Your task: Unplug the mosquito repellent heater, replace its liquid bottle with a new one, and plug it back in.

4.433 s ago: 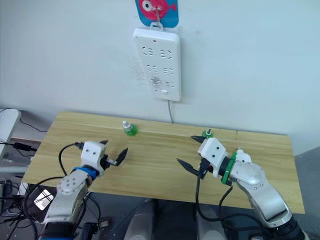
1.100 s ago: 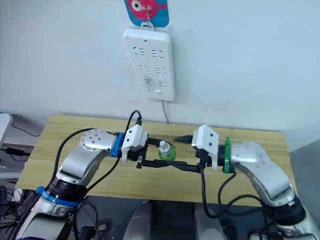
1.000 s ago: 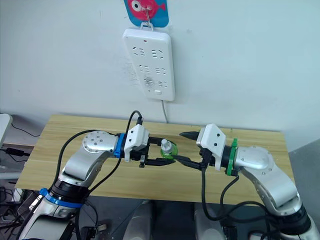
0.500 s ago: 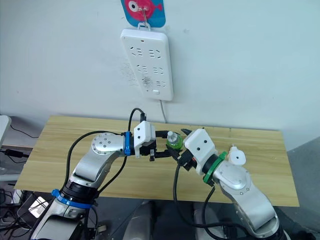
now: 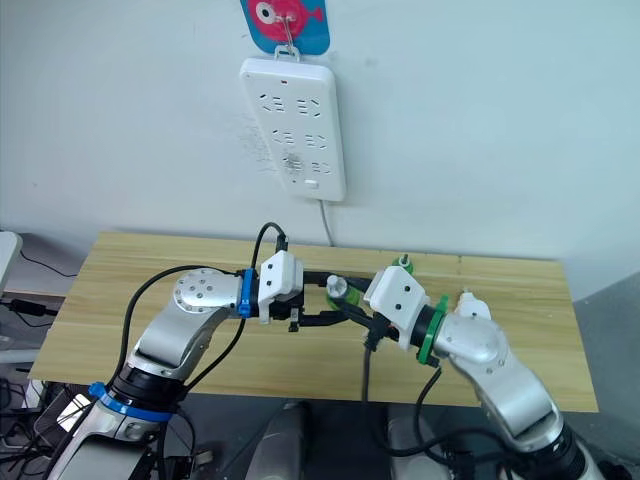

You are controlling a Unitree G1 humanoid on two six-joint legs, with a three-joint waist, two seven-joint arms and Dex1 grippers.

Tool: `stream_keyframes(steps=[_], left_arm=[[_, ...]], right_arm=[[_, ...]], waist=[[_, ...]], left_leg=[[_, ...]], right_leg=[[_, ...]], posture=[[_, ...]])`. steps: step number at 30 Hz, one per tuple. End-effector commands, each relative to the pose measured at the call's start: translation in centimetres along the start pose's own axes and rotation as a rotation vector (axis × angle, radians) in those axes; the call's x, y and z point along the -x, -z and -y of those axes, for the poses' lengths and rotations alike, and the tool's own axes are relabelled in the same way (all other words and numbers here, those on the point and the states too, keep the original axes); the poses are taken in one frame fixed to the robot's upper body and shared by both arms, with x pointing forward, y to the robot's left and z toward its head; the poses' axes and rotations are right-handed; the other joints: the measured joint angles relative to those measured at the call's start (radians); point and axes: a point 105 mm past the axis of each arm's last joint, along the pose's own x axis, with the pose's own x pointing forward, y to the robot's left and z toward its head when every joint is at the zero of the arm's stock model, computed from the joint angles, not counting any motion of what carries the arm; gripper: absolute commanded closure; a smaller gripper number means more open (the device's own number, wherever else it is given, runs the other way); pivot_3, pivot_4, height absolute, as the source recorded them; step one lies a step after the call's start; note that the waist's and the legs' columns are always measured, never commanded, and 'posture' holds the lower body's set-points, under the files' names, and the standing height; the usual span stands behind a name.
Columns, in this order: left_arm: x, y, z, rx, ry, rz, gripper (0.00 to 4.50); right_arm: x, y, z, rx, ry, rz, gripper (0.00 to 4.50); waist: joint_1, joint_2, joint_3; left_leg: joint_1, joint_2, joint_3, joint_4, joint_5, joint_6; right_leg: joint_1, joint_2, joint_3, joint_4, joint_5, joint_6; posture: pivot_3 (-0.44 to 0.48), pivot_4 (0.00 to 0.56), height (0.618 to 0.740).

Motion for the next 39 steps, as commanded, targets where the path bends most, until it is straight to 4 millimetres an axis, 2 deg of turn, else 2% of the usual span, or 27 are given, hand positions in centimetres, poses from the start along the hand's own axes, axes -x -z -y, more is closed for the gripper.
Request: stream_keyframes(steps=[1,5,11,15,20,24,27,33,39], left_arm=[[0.0,-1.5,0.9,-0.083,0.107,0.051,2.24],[0.2,-1.3,1.3,-0.111,0.135,0.043,2.24],[0.0,-1.2,1.0,-0.109,0.086,0.05,2.24],[-0.1,-0.6,0.4,-0.111,0.029,0.025,2.24],[-0.9,-0.8,0.1,-0.098,-0.015,0.033,2.24],[-1.1,-1.0,0.6,-0.084,-0.013,0.043,2.24],[-1.0,-1.0,0.9,-0.075,-0.01,0.047,2.24],[-0.8,-1.1,1.2,-0.066,-0.008,0.047,2.24],[-0.3,-0.7,1.0,-0.06,-0.028,0.029,2.24]], right_arm=[[0.6,0.1,-0.8,0.028,-0.228,0.004,3.44],[1.2,-0.8,-1.1,-0.008,-0.3,0.014,3.44],[2.9,-1.6,0.0,0.004,-0.204,-0.001,1.27],[4.5,-2.4,-0.1,0.013,-0.12,-0.027,0.01],[2.9,-2.6,0.0,-0.015,0.075,-0.006,0.0],[1.3,-1.9,-0.1,-0.05,0.157,-0.006,0.0],[0.9,-1.5,0.3,-0.051,0.182,-0.014,0.0],[1.2,-1.1,1.6,-0.057,0.22,-0.024,0.0],[3.7,-0.7,1.7,-0.07,0.189,-0.073,0.0]], waist=[[0.001,0.0,0.0],[0.004,0.0,0.0],[0.006,0.0,0.0],[0.009,0.0,0.0],[0.0,0.0,0.0],[-0.004,0.0,0.0],[-0.003,0.0,0.0],[-0.001,0.0,0.0],[0.001,0.0,0.0]], left_leg=[[0.0,0.0,-0.001,0.0,0.0,0.001],[0.0,0.0,-0.001,0.0,0.0,0.001],[-0.001,0.0,-0.001,0.0,0.0,0.001],[-0.001,0.0,-0.001,0.0,0.0,0.001],[0.0,0.0,-0.001,0.0,0.0,0.001],[0.0,0.0,-0.001,0.0,0.001,0.0],[0.0,0.0,-0.001,0.0,0.002,-0.002],[0.0,0.0,-0.001,0.0,0.002,-0.002],[0.0,0.0,-0.001,0.0,0.002,-0.002]], right_leg=[[0.0,0.0,0.0,0.0,0.0,0.0],[0.0,0.0,-0.001,-0.001,0.0,0.0],[0.0,0.0,0.0,-0.001,0.0,0.0],[0.0,0.0,0.0,0.0,0.0,0.0],[0.0,0.0,0.0,0.0,0.0,0.0],[0.0,0.0,0.0,0.0,0.0,0.0],[0.0,0.0,0.0,0.0,0.0,0.0],[0.0,0.0,0.0,0.0,0.0,0.0],[0.0,0.0,0.0,0.0,0.0,0.0]], posture=[[-0.068,0.283,0.697],[-0.059,0.287,0.697],[-0.082,0.291,0.697],[-0.101,0.289,0.697],[-0.11,0.287,0.697],[-0.108,0.281,0.697],[-0.102,0.28,0.697],[-0.093,0.278,0.697],[-0.093,0.278,0.697]])
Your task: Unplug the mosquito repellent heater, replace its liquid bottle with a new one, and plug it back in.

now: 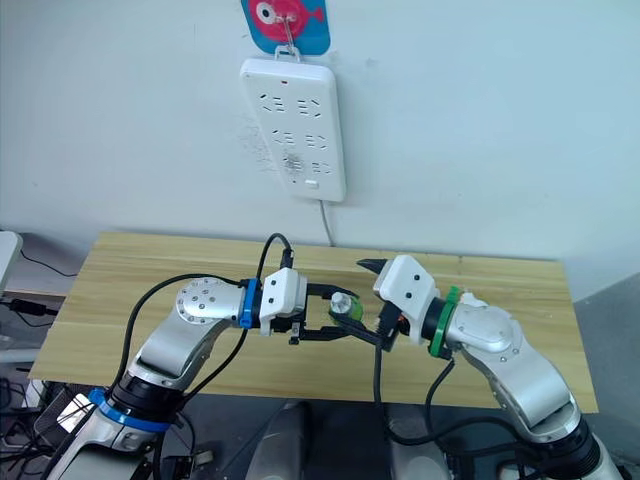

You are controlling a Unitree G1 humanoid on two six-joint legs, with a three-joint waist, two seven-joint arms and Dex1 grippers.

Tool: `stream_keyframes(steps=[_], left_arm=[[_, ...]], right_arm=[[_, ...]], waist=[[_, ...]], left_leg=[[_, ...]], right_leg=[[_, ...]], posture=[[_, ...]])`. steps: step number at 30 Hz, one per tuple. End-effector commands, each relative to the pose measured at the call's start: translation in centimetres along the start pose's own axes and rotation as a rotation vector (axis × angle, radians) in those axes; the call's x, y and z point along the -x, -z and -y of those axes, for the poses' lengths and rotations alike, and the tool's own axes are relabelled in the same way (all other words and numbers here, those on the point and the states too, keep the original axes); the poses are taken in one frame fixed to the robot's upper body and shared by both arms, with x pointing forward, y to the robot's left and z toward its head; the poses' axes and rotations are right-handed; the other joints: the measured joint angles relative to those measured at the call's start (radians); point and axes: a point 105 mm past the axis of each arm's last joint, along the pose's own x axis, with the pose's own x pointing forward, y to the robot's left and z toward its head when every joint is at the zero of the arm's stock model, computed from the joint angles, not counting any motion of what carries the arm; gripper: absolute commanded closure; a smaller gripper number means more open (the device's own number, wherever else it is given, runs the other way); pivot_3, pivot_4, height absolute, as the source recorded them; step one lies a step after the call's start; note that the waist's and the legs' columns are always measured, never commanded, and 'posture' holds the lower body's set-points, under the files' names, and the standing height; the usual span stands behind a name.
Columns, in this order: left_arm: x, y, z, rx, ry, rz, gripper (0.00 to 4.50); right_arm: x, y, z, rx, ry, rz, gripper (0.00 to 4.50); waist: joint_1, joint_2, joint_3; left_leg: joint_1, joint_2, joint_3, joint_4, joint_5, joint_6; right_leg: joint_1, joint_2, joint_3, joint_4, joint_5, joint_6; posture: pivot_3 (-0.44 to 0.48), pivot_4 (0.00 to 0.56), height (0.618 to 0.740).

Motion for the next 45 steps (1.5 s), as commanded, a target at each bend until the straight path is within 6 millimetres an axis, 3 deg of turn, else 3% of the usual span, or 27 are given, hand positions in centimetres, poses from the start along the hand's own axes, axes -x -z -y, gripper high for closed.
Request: stream_keyframes(steps=[1,4,9,14,18,26,33,42,45], left_arm=[[0.4,-1.0,0.1,-0.038,-0.003,0.03,2.24],[0.4,-0.9,0.0,-0.037,-0.009,0.028,2.24],[0.1,-1.0,-0.1,-0.043,-0.005,0.032,2.24],[-0.1,-1.1,0.0,-0.045,0.003,0.038,2.24],[-0.3,-1.3,0.3,-0.043,0.009,0.048,2.24],[0.1,-1.1,0.1,-0.038,-0.006,0.035,2.24],[0.3,-0.9,0.0,-0.038,-0.008,0.028,2.24],[0.1,-0.9,0.1,-0.043,0.002,0.025,2.24],[0.0,-0.9,0.1,-0.043,0.001,0.024,2.24]], right_arm=[[2.0,-0.8,0.9,0.024,0.023,0.004,0.0],[2.6,-1.4,-0.5,-0.003,-0.063,0.013,0.0],[0.9,-2.4,-1.8,-0.026,-0.073,0.063,0.0],[-1.2,-2.4,-1.2,-0.014,-0.005,0.079,0.0],[-1.8,-2.4,-0.1,-0.026,0.055,0.085,0.0],[1.6,-1.1,1.1,-0.002,0.04,-0.01,0.0],[3.2,-1.9,0.0,-0.037,-0.071,-0.014,0.0],[-0.4,-3.1,-2.0,-0.1,-0.094,0.089,0.0],[-0.9,-3.0,-2.0,-0.1,-0.087,0.106,0.58]], waist=[[0.0,0.0,0.0],[-0.001,0.0,0.0],[-0.006,0.0,0.0],[-0.004,0.0,0.0],[-0.003,0.0,0.0],[0.002,0.0,0.0],[-0.004,0.0,0.0],[-0.004,0.0,0.0],[-0.001,0.0,0.0]], left_leg=[[0.0,0.0,0.0,0.0,0.0,0.0],[0.0,0.0,0.0,0.0,-0.001,0.001],[0.0,0.001,0.0,0.0,-0.002,0.003],[0.0,0.0,0.0,0.0,-0.001,0.003],[0.0,0.0,0.0,0.0,-0.001,0.002],[0.0,0.0,0.0,0.0,0.0,0.001],[0.0,0.0,0.0,0.0,-0.002,0.004],[0.0,0.0,0.0,0.0,-0.001,0.004],[0.0,0.0,0.0,0.0,-0.001,0.003]], right_leg=[[0.0,0.0,0.0,0.0,0.0,0.0],[0.0,0.0,0.0,0.0,0.0,0.0],[0.0,0.001,0.0,0.0,0.0,0.0],[0.0,0.0,0.0,0.0,0.0,0.0],[0.0,0.0,0.0,0.0,0.0,0.0],[0.0,0.0,0.0,0.0,0.0,0.0],[0.0,0.0,0.0,0.001,0.0,0.0],[0.0,0.0,0.0,0.0,0.0,0.0],[0.0,0.0,0.0,0.0,0.0,0.0]], posture=[[-0.097,0.277,0.697],[-0.103,0.277,0.697],[-0.102,0.279,0.697],[-0.099,0.28,0.697],[-0.092,0.278,0.697],[-0.091,0.276,0.697],[-0.112,0.277,0.697],[-0.104,0.28,0.697],[-0.096,0.281,0.697]])
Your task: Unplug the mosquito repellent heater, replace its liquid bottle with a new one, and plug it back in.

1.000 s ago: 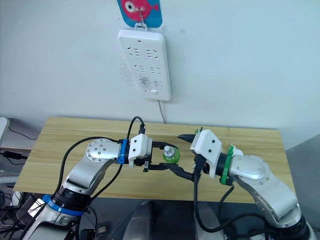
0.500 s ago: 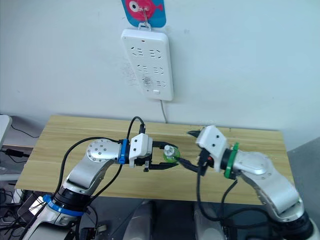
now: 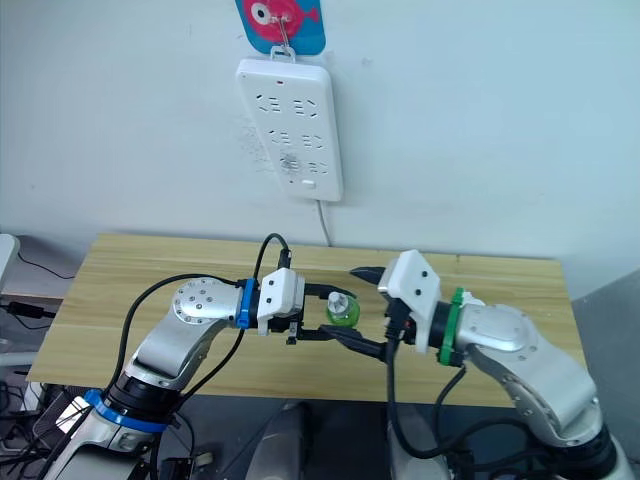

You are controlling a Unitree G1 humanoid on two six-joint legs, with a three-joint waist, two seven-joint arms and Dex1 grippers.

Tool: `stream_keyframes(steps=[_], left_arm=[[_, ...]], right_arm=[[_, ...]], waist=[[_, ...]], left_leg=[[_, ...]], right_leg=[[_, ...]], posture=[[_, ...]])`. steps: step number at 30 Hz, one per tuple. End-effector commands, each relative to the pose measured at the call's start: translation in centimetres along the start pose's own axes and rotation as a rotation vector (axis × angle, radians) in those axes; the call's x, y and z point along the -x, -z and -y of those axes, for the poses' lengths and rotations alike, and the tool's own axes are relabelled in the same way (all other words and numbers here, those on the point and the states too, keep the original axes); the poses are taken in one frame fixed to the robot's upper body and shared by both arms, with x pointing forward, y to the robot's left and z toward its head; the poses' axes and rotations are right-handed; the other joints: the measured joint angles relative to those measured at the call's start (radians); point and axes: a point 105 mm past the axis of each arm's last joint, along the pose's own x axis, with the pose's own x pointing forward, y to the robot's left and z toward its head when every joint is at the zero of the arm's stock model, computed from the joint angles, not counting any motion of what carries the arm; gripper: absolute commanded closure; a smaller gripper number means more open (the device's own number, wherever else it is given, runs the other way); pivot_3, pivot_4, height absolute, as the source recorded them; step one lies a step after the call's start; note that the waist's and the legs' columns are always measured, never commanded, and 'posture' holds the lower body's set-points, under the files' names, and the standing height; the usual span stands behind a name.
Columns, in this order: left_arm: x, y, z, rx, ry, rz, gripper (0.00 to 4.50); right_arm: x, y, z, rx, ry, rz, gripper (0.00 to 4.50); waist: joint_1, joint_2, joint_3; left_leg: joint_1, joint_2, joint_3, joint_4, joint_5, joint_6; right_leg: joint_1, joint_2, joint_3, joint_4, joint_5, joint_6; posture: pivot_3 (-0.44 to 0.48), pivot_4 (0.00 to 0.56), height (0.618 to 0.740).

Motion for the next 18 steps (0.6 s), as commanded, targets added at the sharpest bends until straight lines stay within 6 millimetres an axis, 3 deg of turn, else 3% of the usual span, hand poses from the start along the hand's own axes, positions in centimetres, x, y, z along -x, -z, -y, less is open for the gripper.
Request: stream_keyframes(steps=[1,10,15,18], left_arm=[[0.0,-0.9,0.1,-0.041,0.0,0.025,2.24],[0.2,-0.7,0.2,-0.025,-0.009,0.015,2.24],[0.2,-0.4,0.2,-0.013,-0.008,-0.001,2.24],[0.3,0.5,0.5,0.01,-0.009,-0.037,2.24]], right_arm=[[-0.2,-0.5,-0.1,0.032,0.007,0.039,0.89],[-0.2,-0.6,-0.5,0.08,-0.032,0.039,4.1],[0.1,-1.8,-0.4,0.117,-0.035,0.078,4.25],[0.7,-4.0,0.7,0.159,0.006,0.144,4.25]], waist=[[0.003,0.0,0.0],[0.002,0.0,0.0],[0.002,0.0,0.0],[0.001,0.0,0.0]], left_leg=[[0.0,0.0,0.0,0.0,0.0,0.0],[0.0,0.0,0.0,0.0,0.0,0.0],[0.0,0.0,0.0,0.0,0.0,0.0],[0.0,0.0,0.0,0.0,0.0,0.0]], right_leg=[[0.0,0.0,0.0,0.0,0.0,0.0],[0.0,0.0,0.0,0.0,0.0,0.0],[0.0,0.0,0.0,0.0,0.0,0.0],[0.0,0.0,0.0,0.0,0.0,0.0]], posture=[[-0.094,0.282,0.697],[-0.093,0.283,0.697],[-0.098,0.286,0.697],[-0.097,0.286,0.697]])
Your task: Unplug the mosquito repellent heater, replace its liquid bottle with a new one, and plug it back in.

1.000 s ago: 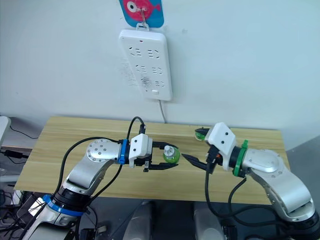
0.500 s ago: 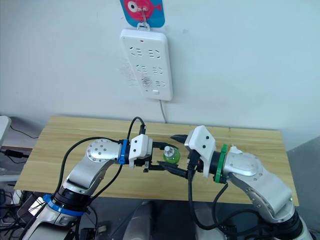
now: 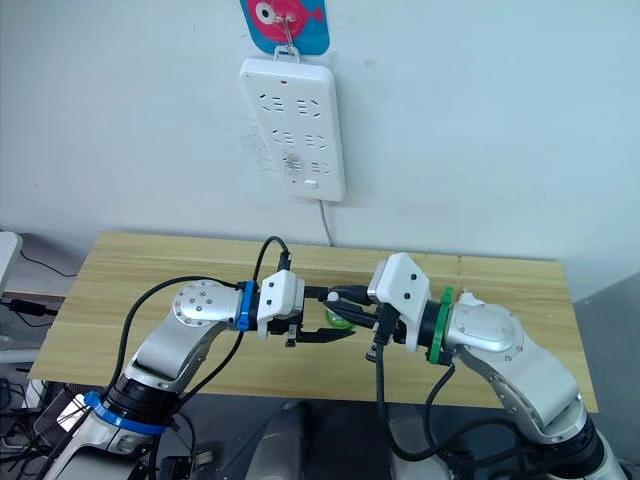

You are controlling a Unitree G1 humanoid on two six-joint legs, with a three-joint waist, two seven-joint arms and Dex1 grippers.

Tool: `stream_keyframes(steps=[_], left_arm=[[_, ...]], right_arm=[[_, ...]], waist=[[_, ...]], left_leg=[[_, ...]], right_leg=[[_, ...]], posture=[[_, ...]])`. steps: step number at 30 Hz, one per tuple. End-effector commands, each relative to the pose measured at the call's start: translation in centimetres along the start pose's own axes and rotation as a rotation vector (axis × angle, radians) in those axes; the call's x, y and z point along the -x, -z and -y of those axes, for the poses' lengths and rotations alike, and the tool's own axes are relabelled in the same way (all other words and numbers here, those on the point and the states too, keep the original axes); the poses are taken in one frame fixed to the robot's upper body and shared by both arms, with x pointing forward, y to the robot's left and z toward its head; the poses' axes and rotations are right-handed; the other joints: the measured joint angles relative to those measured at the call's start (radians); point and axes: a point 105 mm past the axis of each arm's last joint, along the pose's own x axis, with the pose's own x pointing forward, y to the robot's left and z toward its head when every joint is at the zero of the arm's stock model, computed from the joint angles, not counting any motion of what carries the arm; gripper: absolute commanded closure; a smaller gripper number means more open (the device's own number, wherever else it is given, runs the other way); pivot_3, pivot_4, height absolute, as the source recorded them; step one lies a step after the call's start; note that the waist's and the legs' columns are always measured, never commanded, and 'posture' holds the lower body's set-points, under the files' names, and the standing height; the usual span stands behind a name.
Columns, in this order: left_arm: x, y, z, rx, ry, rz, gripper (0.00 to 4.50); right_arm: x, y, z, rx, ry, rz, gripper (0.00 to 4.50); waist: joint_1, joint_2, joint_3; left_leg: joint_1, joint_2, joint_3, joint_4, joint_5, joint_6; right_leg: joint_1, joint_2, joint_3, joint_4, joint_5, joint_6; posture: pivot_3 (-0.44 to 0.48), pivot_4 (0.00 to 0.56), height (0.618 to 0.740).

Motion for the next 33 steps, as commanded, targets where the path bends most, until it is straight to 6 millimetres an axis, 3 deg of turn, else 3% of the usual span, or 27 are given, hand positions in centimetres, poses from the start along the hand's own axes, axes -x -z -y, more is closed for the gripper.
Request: stream_keyframes(steps=[1,4,7,14,18,24,31,33], left_arm=[[0.3,0.6,0.6,0.008,0.001,-0.036,2.24],[1.1,2.2,0.9,0.062,-0.027,-0.085,2.24],[2.0,3.0,0.8,0.091,-0.078,-0.104,2.24],[3.4,2.9,1.2,0.118,-0.151,-0.124,2.24],[4.0,2.7,2.1,0.13,-0.142,-0.142,2.24],[4.7,2.3,2.6,0.143,-0.141,-0.157,2.24],[4.8,2.2,2.6,0.147,-0.137,-0.164,2.24],[4.8,2.2,2.6,0.146,-0.135,-0.163,2.24]], right_arm=[[1.0,-3.9,1.3,0.095,0.057,0.124,4.25],[1.9,-4.6,2.9,0.098,0.139,0.137,4.25],[2.7,-2.5,4.0,0.07,0.228,0.089,4.25],[5.2,11.0,7.4,0.014,0.604,-0.116,4.25],[5.4,14.4,8.5,0.009,0.717,-0.142,4.25],[5.3,16.6,9.9,-0.024,0.786,-0.145,4.25],[5.2,17.9,9.6,-0.067,0.784,-0.16,4.25],[5.5,17.7,9.6,-0.084,0.804,-0.139,3.5]], waist=[[0.0,0.0,0.0],[-0.001,0.0,0.0],[0.002,0.0,0.0],[0.008,0.0,0.0],[0.005,0.002,0.002],[0.023,0.006,0.005],[0.049,0.008,0.006],[0.051,0.008,0.006]], left_leg=[[0.0,0.0,0.0,0.0,0.0,0.0],[0.0,0.0,0.0,0.0,0.0,0.0],[0.0,0.0,0.0,-0.002,0.0,0.0],[0.001,0.0,0.001,-0.001,0.0,0.0],[0.004,0.001,0.005,-0.002,0.0,0.0],[0.004,0.001,0.006,-0.002,0.0,0.0],[0.004,0.001,0.005,-0.002,0.0,0.0],[0.004,0.001,0.005,-0.002,0.0,0.0]], right_leg=[[0.0,0.0,0.0,0.0,0.0,0.0],[0.0,0.0,0.0,0.0,0.0,0.0],[0.0,0.0,0.0,-0.001,0.0,0.0],[0.0,0.0,0.001,0.0,0.0,0.0],[0.0,0.001,0.006,0.001,0.0,0.0],[0.0,0.002,0.007,0.002,0.0,0.0],[0.0,0.002,0.007,0.001,0.0,0.0],[0.0,0.002,0.007,0.001,0.0,0.0]], posture=[[-0.096,0.285,0.697],[-0.105,0.287,0.697],[-0.11,0.289,0.697],[-0.036,0.322,0.697],[0.0,0.336,0.697],[0.035,0.352,0.697],[0.036,0.352,0.697],[0.03,0.352,0.697]])
